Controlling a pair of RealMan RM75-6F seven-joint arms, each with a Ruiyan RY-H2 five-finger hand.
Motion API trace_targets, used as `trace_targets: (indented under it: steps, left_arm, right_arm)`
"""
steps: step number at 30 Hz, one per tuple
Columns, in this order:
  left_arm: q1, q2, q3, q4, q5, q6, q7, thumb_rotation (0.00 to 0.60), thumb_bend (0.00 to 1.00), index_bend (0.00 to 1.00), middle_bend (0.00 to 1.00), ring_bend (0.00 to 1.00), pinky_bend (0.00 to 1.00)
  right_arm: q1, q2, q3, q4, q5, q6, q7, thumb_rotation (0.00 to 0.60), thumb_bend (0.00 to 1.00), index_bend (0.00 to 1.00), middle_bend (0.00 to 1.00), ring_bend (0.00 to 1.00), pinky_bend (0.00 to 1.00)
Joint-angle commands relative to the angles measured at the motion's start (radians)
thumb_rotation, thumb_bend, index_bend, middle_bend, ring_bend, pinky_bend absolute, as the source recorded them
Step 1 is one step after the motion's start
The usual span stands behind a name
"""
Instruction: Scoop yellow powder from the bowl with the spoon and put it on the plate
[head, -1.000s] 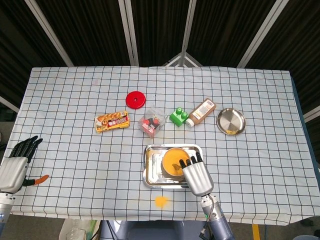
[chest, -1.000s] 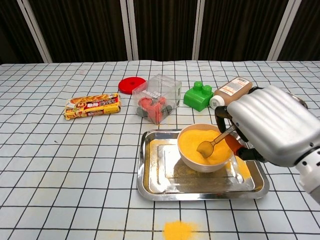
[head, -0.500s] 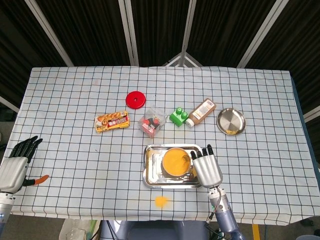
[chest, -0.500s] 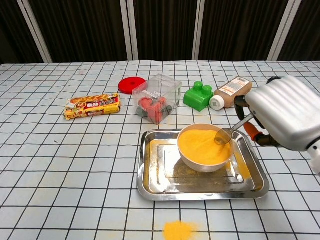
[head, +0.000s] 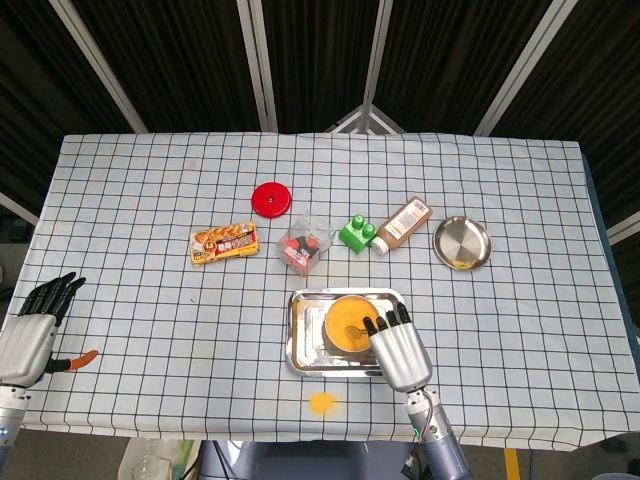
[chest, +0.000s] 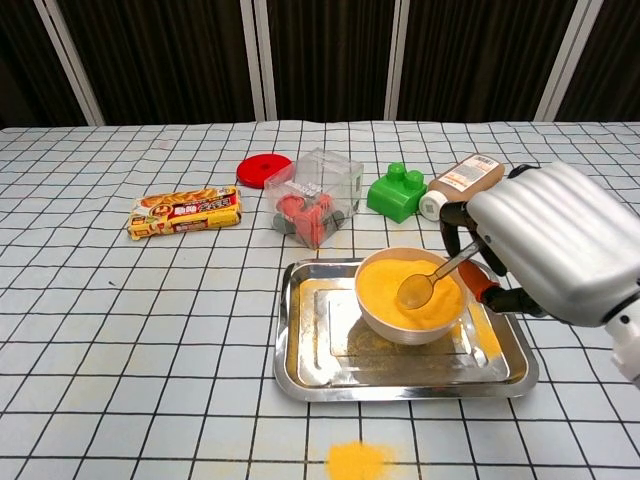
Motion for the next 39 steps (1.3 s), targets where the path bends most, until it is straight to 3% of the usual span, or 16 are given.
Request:
trace_targets:
  steps: [1,18,30,39]
  left_arm:
    - [0.000,0.000,0.000,0.000,0.000,-0.001,-0.001,0.600,0.00,0.00,0.00,0.00,0.00]
    - [-0.002,-0.001,-0.002,0.001,-0.007,-0.005,0.004,0.600,0.00,0.00,0.00,0.00,0.00]
    - [-0.001,0.000,0.000,-0.002,-0.005,-0.005,0.005,0.600,0.00,0.00,0.00,0.00,0.00]
    - [-0.002,-0.001,0.000,-0.001,-0.009,-0.008,0.008,0.600,0.00,0.00,0.00,0.00,0.00]
  right_arm:
    - [-0.003,-0.003,0.000,0.014,0.009,-0.008,-0.002,0.600,0.71,0.97,0.71,0.56,0.37]
    - [-0.006,0.000,0.045,0.119,0.032,0.005,0.030,0.600,0.71,0.97,0.71,0.56,0.37]
    - [-0.008,0.028,0.040,0.050,0.011,0.018,0.038,0.600,0.71,0.97,0.71,0.56,0.37]
    - [-0.004,0.028,0.061,0.079,0.014,0.023,0.033,0.600,0.71,0.97,0.71,0.56,0.37]
